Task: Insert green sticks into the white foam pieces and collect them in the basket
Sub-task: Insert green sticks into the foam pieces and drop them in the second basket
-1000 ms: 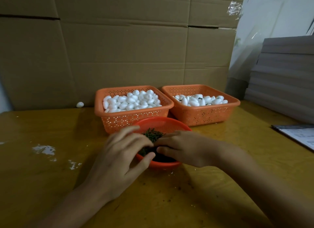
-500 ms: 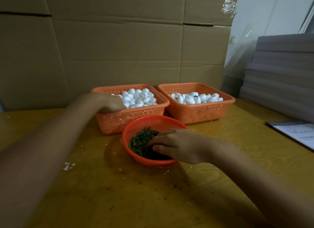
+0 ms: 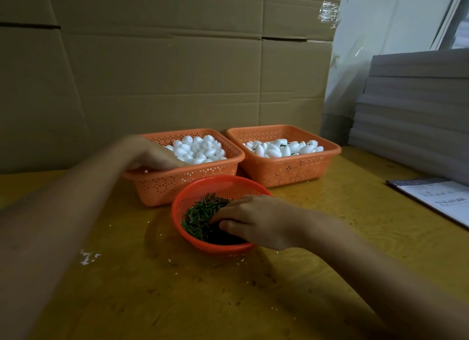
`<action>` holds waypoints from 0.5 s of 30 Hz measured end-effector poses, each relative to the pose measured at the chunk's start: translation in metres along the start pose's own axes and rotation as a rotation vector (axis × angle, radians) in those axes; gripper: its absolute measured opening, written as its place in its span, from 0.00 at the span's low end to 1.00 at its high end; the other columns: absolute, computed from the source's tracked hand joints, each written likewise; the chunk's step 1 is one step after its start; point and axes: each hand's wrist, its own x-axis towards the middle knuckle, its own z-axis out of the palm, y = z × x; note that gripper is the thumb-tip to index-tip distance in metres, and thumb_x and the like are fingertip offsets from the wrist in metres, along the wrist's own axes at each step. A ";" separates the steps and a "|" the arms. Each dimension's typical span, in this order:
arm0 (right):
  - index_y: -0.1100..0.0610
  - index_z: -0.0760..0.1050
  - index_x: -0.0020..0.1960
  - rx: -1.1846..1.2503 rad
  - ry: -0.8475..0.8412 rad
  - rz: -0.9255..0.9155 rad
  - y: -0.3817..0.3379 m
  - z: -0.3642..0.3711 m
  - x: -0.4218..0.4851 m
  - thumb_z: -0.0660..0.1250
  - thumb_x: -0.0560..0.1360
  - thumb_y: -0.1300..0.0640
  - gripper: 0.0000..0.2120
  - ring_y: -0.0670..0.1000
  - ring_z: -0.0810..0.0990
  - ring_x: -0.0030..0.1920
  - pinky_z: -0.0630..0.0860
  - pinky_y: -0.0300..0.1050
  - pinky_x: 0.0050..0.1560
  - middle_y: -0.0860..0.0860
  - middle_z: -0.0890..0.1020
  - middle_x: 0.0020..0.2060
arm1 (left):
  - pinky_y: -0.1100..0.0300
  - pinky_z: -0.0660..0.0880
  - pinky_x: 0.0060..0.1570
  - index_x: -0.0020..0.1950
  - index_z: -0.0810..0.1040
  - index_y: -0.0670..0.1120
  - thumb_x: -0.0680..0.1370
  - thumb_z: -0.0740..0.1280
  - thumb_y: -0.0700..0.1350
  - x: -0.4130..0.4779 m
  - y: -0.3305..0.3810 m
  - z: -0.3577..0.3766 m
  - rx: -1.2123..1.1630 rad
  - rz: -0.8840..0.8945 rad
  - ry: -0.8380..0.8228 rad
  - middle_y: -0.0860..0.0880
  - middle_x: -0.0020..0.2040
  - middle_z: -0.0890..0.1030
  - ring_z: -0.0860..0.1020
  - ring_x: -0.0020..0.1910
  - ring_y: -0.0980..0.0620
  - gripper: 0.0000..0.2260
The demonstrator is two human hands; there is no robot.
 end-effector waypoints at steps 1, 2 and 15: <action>0.45 0.70 0.78 -0.001 0.001 0.000 0.000 0.000 0.000 0.53 0.88 0.46 0.20 0.52 0.72 0.73 0.70 0.57 0.71 0.48 0.75 0.73 | 0.56 0.79 0.43 0.53 0.78 0.47 0.81 0.68 0.61 0.002 0.001 -0.001 0.044 0.041 -0.011 0.47 0.49 0.85 0.84 0.46 0.48 0.17; 0.45 0.70 0.78 0.001 0.002 -0.001 0.000 0.000 0.000 0.53 0.88 0.46 0.20 0.52 0.72 0.73 0.70 0.57 0.71 0.48 0.75 0.74 | 0.60 0.76 0.37 0.48 0.78 0.47 0.80 0.70 0.59 0.003 0.002 -0.001 0.054 0.088 0.007 0.49 0.42 0.84 0.82 0.39 0.51 0.15; 0.45 0.70 0.78 -0.001 0.005 -0.016 0.000 -0.001 0.000 0.54 0.88 0.46 0.20 0.52 0.71 0.74 0.69 0.56 0.72 0.48 0.75 0.74 | 0.51 0.84 0.51 0.39 0.82 0.49 0.66 0.84 0.38 -0.045 0.002 0.033 -0.396 0.660 0.691 0.51 0.40 0.87 0.85 0.41 0.54 0.13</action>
